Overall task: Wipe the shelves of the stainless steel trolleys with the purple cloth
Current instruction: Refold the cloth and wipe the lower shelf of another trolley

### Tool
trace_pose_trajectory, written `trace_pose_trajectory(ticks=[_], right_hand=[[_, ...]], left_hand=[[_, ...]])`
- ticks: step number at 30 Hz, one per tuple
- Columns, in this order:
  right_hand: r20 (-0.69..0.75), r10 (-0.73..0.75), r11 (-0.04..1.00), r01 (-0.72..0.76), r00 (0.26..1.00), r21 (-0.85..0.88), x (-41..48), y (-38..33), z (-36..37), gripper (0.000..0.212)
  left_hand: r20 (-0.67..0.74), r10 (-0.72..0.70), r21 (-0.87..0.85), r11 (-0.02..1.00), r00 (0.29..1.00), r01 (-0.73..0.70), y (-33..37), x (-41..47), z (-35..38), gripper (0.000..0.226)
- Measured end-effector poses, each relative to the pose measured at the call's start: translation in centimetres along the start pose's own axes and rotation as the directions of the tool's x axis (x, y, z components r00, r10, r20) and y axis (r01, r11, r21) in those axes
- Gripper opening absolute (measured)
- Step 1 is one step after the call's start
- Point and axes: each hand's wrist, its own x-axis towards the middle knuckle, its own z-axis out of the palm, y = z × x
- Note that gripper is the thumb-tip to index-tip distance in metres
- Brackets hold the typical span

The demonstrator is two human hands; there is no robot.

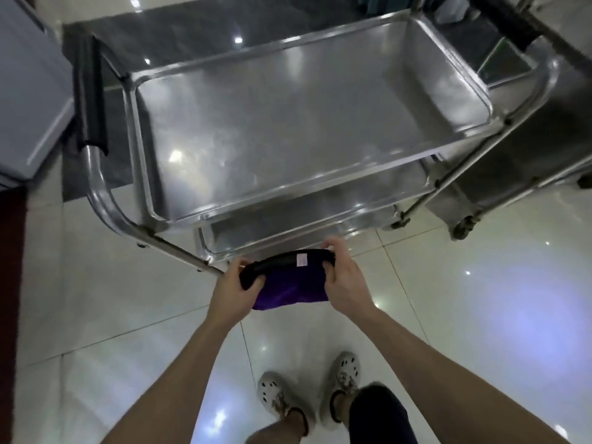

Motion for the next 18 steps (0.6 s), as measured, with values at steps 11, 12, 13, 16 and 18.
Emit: trace_pose_trajectory(ticks=[11,12,13,16,18], right_hand=[[0.086,0.003,0.994,0.006,0.996,-0.106,10.6,22.2,18.2,0.032],[0.134,0.012,0.99,0.007,0.991,-0.139,11.9,24.7,20.0,0.042],[0.182,0.024,0.983,0.01,0.983,-0.183,13.1,27.0,21.7,0.053],[0.243,0.003,0.962,0.064,0.97,-0.266,16.9,33.1,26.3,0.068],[0.226,-0.039,0.959,0.099,0.973,-0.264,19.0,36.3,29.0,0.068]], left_hand=[[-0.132,-0.036,-0.122,0.992,0.991,0.019,-20.8,9.7,16.1,0.026],[-0.12,-0.055,-0.121,0.992,0.991,0.041,-23.0,11.1,17.9,0.028],[-0.107,-0.074,-0.11,0.992,0.992,0.062,-24.9,12.5,19.5,0.031],[-0.12,-0.093,-0.104,0.991,0.988,0.081,-30.0,16.5,23.2,0.034],[-0.165,-0.098,-0.135,0.988,0.981,0.076,-32.3,19.0,24.5,0.029]])
